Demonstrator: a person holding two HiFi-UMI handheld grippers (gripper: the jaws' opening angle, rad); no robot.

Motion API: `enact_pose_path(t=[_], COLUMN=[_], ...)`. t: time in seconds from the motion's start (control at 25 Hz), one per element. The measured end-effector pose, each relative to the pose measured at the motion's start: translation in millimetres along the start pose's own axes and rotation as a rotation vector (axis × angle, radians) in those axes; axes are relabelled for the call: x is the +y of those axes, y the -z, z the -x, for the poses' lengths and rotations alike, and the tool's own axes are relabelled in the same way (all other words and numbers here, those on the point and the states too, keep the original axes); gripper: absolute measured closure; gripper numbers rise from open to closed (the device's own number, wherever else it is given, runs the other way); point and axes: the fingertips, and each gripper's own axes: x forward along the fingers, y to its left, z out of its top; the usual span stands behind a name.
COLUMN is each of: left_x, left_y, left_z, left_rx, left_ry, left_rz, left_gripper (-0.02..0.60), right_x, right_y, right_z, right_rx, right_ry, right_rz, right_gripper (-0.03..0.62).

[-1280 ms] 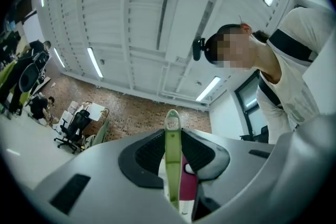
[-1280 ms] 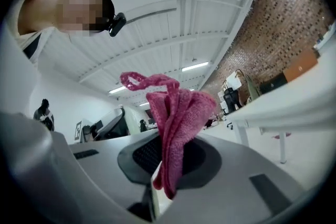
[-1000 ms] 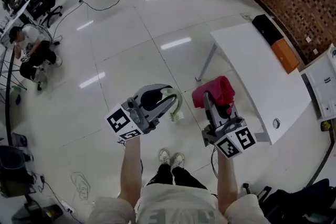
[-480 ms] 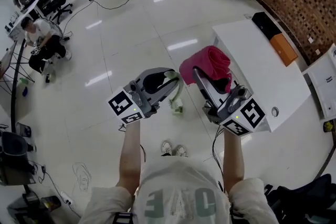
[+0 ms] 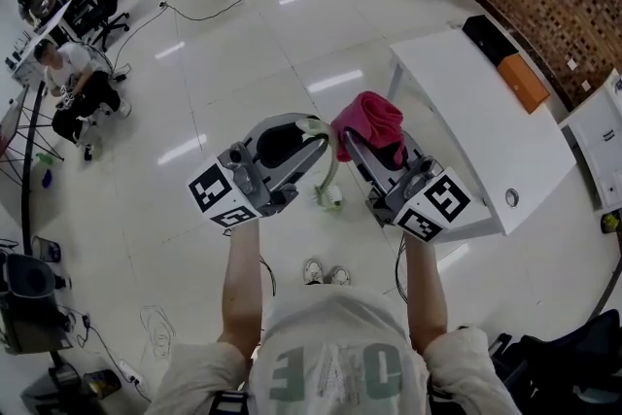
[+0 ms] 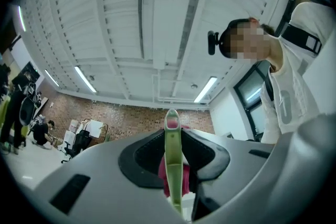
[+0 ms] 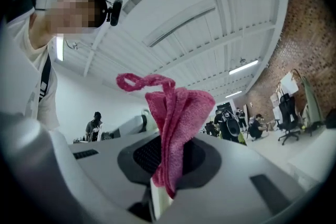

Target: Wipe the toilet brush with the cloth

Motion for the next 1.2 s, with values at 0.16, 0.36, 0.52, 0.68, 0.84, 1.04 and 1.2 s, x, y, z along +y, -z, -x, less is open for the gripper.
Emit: enact_pose_path(t=[0.16, 0.36, 0.52, 0.68, 0.84, 1.04, 1.2], left_x=[-2, 8, 22, 33, 44, 57, 70], left_y=[-23, -39, -50, -65, -77, -87, -73], left_z=[1, -3, -2, 3, 15, 31, 35], left_rx=[-0.029, -0.029, -0.046, -0.058, -0.088, -0.118, -0.064], left_ry=[-0.02, -0.086, -0.133, -0.17, -0.197, -0.223, -0.307], left_rz=[-0.015, -0.039, -0.023, -0.021, -0.011, -0.002, -0.031], left_gripper=[0.476, 0.476, 0.476, 0.476, 0.476, 0.476, 0.476], right_x=[5, 9, 14, 18, 27, 41, 46], right_y=[31, 66, 81, 86, 104, 117, 111], right_z=[9, 7, -4, -17, -33, -48, -40], right_rx=[0.019, 0.034, 0.035, 0.026, 0.032, 0.06, 0.089], right_ry=[0.024, 0.022, 0.005, -0.006, -0.015, -0.042, 0.008], right_rz=[-0.092, -0.178, -0.227, -0.268, -0.304, -0.328, -0.236], right_gripper=[0.563, 0.563, 0.563, 0.563, 0.563, 0.563, 0.563])
